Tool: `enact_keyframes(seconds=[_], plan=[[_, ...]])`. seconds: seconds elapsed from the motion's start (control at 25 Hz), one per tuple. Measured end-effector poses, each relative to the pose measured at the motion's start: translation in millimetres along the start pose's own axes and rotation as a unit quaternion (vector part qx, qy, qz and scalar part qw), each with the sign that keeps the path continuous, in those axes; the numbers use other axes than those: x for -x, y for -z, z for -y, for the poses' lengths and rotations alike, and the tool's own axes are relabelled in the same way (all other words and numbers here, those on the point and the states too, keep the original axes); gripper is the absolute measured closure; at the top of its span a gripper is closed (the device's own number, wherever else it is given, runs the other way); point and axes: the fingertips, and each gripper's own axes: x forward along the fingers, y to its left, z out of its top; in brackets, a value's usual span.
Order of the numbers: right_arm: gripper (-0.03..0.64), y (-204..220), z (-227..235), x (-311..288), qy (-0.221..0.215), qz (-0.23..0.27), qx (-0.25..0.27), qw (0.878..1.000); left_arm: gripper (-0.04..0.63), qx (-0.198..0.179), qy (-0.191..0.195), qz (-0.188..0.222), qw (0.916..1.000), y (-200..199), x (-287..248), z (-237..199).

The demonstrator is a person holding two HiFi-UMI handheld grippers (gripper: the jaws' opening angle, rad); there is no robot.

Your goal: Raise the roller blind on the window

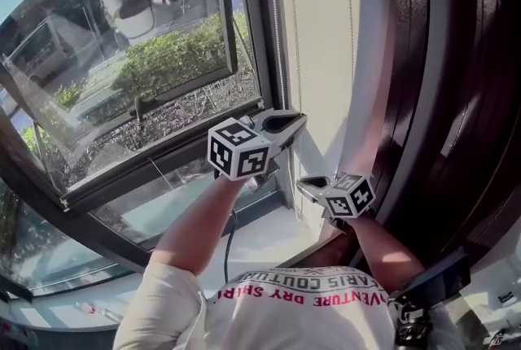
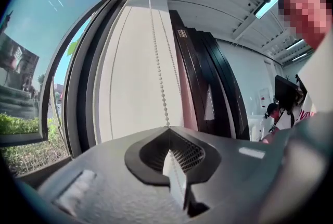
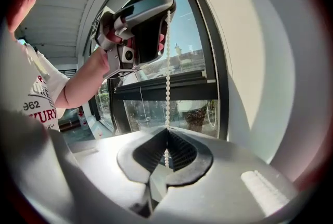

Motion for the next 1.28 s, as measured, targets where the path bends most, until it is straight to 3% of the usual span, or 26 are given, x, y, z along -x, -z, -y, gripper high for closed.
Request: enact_keyframes(seconds=[0.28,0.48,0.8,0.96,1.0,1.08,1.28], plan=[[0.611,65.6,0.5,-19.1,-0.005,-0.069,-0.033,0.997,0.591,0.044,0.001,-0.049,0.9979,71.7,-2.1,0.9],[0.611,88.4,-2.7,-24.4,-0.002,-0.079,-0.040,0.996,0.589,0.059,-0.003,-0.054,0.9968,95.8,0.6,3.8],[0.609,86.4,3.3,-24.2,0.012,-0.076,-0.038,0.996,0.589,0.041,0.001,-0.038,0.9985,90.6,5.9,10.5],[0.606,79.9,6.1,-16.5,0.058,-0.066,0.028,0.996,0.583,0.007,-0.018,-0.022,0.9996,84.9,8.7,15.2],[0.601,76.7,5.1,-15.7,0.063,-0.060,0.038,0.995,0.542,0.003,-0.021,-0.025,0.9994,86.3,9.0,16.3],[0.492,67.4,1.4,-13.0,0.060,-0.042,0.039,0.997,0.471,0.004,-0.034,-0.024,0.9991,90.2,11.7,16.0],[0.417,45.8,-1.5,14.3,0.075,0.017,0.017,0.997,0.457,0.044,-0.078,-0.006,0.9960,106.0,39.2,12.9]])
